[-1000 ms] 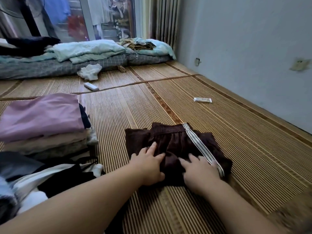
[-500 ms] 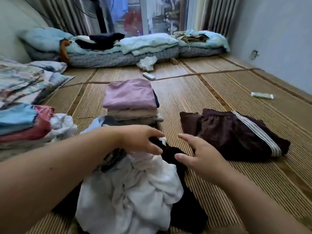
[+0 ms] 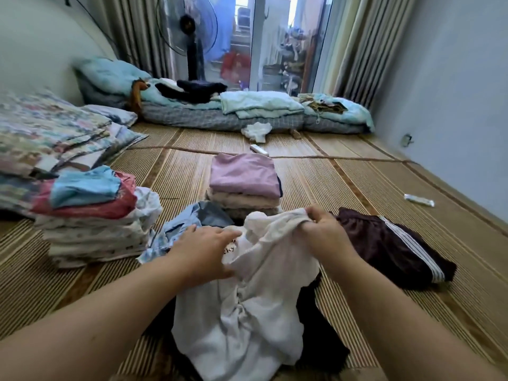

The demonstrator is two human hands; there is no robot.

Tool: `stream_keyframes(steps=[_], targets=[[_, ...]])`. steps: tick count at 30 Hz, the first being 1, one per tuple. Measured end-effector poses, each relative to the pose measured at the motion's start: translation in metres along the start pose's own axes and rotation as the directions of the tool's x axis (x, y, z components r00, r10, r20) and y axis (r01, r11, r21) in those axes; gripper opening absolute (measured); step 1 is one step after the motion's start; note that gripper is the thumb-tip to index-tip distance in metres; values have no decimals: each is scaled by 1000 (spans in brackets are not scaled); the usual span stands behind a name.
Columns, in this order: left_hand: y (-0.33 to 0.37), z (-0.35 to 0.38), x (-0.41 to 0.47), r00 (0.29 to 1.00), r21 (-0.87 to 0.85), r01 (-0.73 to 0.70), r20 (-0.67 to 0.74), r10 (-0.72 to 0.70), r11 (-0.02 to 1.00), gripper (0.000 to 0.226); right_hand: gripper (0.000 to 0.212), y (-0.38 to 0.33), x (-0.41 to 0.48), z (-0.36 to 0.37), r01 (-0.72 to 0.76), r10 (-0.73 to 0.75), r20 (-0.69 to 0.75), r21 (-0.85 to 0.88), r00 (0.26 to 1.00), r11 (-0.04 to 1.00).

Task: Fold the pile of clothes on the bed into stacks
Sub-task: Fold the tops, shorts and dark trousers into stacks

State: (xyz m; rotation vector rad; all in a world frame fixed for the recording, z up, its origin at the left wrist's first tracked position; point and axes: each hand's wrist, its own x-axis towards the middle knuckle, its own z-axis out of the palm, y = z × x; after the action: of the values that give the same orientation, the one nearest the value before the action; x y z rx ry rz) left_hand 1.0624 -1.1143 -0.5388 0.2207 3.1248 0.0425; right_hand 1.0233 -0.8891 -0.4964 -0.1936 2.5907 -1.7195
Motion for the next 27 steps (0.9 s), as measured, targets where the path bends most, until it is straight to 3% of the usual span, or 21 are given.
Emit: stream_keyframes(steps=[3, 5, 7, 8, 11, 13, 14, 17, 23, 25, 27], targets=[[9, -24, 3, 998, -274, -46, -50, 34, 961, 90, 23, -63, 8, -22, 61, -63, 1, 220, 998, 974], [16, -46, 2, 990, -534, -128, -112, 81, 835, 73, 24, -109, 10, -38, 121, -133, 19, 293, 991, 949], [22, -68, 2, 985, -730, -170, -145, 93, 662, 56, 24, -152, 9, -51, 177, -208, 45, 372, 977, 911], [25, -80, 2, 983, -806, -183, -154, 98, 562, 58, 25, -172, 6, -58, 204, -249, 50, 426, 967, 881], [29, -112, 8, 981, -962, -195, -190, 42, 190, 90, 23, -223, -2, -78, 274, -374, 62, 574, 925, 772], [27, -139, 13, 993, -993, -118, -118, 15, -7, 95, 25, -251, -6, -93, 305, -443, 75, 623, 893, 720], [27, -153, 15, 996, -996, -80, -82, 41, -28, 96, 29, -262, -8, -101, 316, -478, 94, 636, 874, 704], [32, -191, 27, 994, -991, -70, -60, 95, 116, 85, 34, -294, -13, -123, 375, -551, 109, 624, 827, 685], [66, -217, 33, 960, -945, -181, -110, 256, 273, 16, 30, -297, -13, -154, 368, -474, 111, 485, 874, 793], [68, -217, 34, 959, -961, -168, -108, 262, 219, 16, 32, -283, -11, -167, 352, -443, 83, 483, 893, 802], [60, -219, 33, 966, -992, -112, -96, 241, 55, 20, 29, -270, -8, -182, 352, -421, 28, 503, 906, 789]])
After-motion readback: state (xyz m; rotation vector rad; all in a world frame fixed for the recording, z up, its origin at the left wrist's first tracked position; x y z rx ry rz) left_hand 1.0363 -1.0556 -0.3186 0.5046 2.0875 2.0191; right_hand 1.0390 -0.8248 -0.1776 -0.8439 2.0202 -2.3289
